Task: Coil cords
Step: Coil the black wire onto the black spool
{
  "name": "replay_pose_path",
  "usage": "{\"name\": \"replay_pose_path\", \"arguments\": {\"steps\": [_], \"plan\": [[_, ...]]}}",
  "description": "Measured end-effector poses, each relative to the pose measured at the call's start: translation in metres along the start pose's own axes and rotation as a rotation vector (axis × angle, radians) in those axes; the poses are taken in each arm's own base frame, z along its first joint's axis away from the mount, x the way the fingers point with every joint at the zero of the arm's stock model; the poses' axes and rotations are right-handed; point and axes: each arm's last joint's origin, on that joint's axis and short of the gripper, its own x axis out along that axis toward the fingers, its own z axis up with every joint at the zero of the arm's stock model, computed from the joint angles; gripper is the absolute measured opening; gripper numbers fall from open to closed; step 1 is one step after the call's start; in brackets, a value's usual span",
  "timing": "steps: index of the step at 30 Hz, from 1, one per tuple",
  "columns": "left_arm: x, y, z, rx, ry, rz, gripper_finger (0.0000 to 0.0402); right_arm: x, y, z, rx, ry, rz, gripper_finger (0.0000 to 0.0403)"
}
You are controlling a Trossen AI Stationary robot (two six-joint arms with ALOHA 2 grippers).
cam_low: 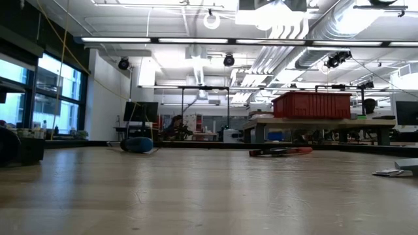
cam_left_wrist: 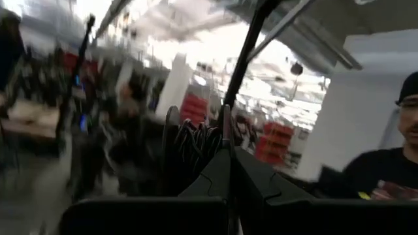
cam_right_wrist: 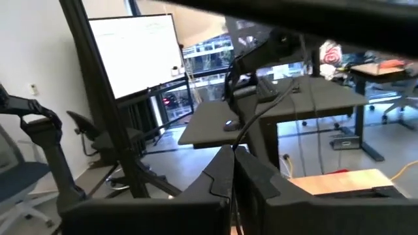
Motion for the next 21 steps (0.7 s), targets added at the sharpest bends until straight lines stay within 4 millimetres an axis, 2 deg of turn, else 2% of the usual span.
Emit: {"name": "replay_pose_path", "arguments": {"steps": [7,12,21], "plan": [[-0.012,-0.016,-0.004,-0.045,0.068,0.056,0.0001,-0.029,0.004,0.026,-0.024,-0.079,-0.014,0.0000],[-0.016,-0.018,-0.007,-0.058,0.078,0.126,0.0001,-0.043,0.006,0.037,-0.047,-0.117,-0.010,0.0000],[-0.015,-0.005,-0.015,-0.061,0.079,0.269,0.0001,-0.047,0.007,0.042,-0.045,-0.141,0.017,0.0000]]}}
